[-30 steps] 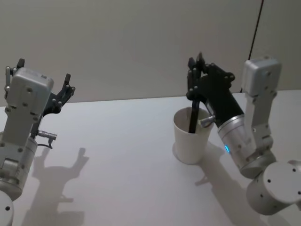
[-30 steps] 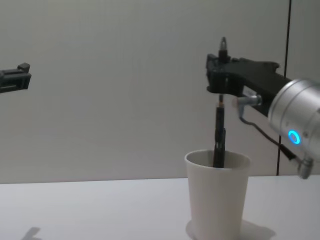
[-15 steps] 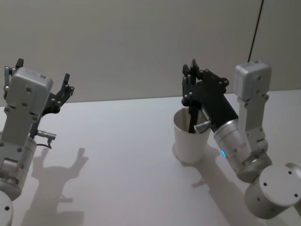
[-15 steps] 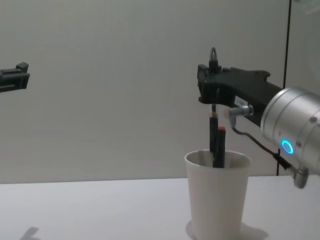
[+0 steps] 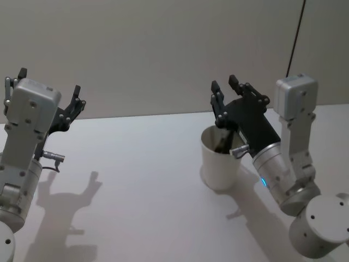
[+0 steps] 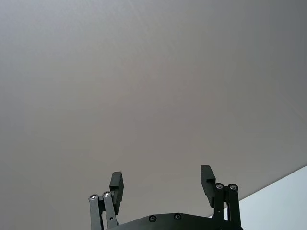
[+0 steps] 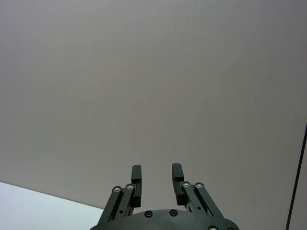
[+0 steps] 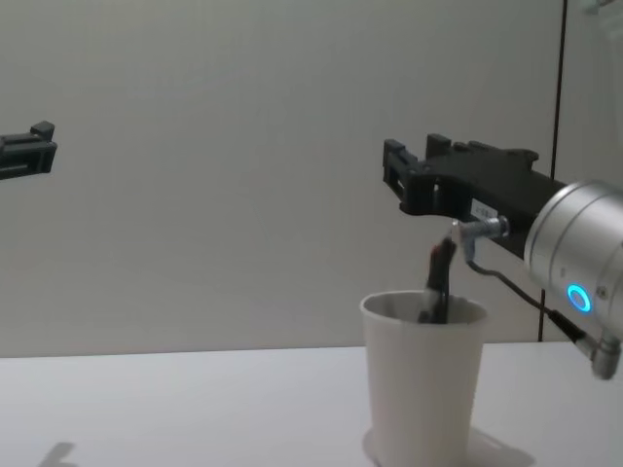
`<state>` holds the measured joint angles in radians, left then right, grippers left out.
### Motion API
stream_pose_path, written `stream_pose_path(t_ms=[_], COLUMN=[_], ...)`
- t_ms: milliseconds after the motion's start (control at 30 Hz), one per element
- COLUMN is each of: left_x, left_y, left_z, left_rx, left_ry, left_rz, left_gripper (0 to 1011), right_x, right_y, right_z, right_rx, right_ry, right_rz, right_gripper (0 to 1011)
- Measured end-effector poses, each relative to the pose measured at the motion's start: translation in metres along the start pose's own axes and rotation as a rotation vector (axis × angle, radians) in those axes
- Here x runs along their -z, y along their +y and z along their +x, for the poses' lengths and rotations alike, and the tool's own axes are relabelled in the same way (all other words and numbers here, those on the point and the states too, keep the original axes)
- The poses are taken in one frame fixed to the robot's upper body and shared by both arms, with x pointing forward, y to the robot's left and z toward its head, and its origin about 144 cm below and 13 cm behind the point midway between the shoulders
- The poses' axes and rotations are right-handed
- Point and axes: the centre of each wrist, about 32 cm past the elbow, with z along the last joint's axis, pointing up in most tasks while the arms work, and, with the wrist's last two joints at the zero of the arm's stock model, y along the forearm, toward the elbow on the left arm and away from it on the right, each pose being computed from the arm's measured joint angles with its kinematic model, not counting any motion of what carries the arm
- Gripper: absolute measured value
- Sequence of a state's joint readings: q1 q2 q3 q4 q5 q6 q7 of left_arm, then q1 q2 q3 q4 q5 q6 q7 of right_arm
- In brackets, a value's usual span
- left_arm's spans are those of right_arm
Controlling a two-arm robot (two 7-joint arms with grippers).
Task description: Place the pen into the pen holder.
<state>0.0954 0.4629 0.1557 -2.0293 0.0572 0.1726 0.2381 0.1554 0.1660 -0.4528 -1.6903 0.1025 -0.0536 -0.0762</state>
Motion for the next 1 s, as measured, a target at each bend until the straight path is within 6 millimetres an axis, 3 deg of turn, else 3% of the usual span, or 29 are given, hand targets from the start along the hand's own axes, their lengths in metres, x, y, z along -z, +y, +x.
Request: stream_pose_path(t_ms=[400, 733, 1000], left_x=[0.000, 0.000, 0.000], left_y=[0.000, 0.000, 0.000], left_z=[0.000, 0.000, 0.000], left_rx=[0.000, 0.000, 0.000], left_ry=[0.000, 0.000, 0.000], left_rz=[0.000, 0.000, 0.000], left_gripper=[1001, 1001, 1001], right_x=[-0.001, -0.008, -0.013], right_y=[-0.002, -0.012, -0.026], right_z=[0.002, 0.016, 0.036], right_rx=[0.005, 0.081, 0.187], right_ry=[-0.001, -0.019, -0.028], right_rz=[-0.001, 0.034, 0.051], right_gripper=[712, 1001, 1001])
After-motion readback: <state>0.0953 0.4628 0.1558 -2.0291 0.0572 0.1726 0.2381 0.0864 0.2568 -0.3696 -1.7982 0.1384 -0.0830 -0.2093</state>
